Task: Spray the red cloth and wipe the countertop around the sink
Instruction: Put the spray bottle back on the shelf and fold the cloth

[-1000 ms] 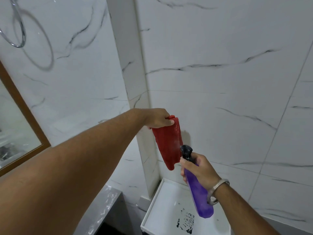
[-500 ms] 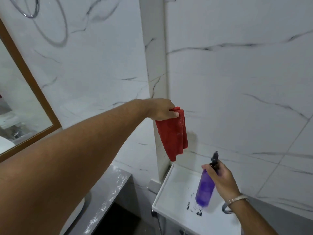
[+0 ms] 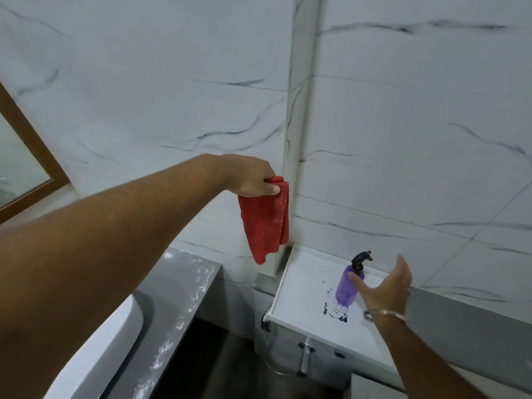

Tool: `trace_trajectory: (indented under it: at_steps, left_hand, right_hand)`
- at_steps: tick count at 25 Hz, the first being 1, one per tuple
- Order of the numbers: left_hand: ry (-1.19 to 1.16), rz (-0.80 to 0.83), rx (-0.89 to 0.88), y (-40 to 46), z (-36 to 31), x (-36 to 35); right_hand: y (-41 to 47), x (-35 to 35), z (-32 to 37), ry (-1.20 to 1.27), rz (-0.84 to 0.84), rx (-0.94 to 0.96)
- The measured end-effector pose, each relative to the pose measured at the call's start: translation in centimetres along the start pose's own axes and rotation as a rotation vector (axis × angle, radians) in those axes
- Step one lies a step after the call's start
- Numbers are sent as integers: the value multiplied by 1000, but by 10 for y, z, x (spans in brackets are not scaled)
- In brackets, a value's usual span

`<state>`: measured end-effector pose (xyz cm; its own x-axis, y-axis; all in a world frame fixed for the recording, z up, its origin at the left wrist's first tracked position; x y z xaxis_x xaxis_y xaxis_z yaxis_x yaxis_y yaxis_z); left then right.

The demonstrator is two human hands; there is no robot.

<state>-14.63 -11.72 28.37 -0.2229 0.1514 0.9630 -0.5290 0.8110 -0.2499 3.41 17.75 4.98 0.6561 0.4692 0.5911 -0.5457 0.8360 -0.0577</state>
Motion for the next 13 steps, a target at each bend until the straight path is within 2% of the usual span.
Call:
trace_trajectory:
  at_steps: [2, 3, 4, 6, 7, 10, 13]
  left_hand:
    - [-31, 26, -22, -8, 12, -13]
    - [-56, 42, -41, -12, 19, -21]
    - [-85, 54, -66, -18, 26, -30]
    - [-132, 75, -118, -29, 40, -49]
    - [-149, 83, -140, -34, 47, -60]
    - [-185, 95, -158, -57, 82, -94]
    - [-146, 98, -90, -89, 138, -126]
  right_hand:
    - [-45, 13, -20, -93, -152, 56]
    - [-73, 5, -29, -89, -101, 94]
    - [-100, -16, -27, -52, 63, 154]
    - [-142, -73, 10, -77, 500, 285]
    - [-152, -96, 42, -99, 620, 333]
    - [-165, -172, 160, -131, 842, 427]
    - [-211, -263, 240, -314, 1085, 575]
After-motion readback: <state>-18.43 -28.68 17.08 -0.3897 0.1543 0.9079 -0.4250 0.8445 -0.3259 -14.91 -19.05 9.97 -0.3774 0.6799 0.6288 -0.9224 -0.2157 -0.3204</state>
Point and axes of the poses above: each hand's wrist, its own y-axis towards the middle knuckle, its own x-axis out of the back of the hand, z = x × y, the point moved 10 cm from there along y, towards the middle knuckle, and after that the axes turned 13 degrees about -x, right-handed, at the moved point
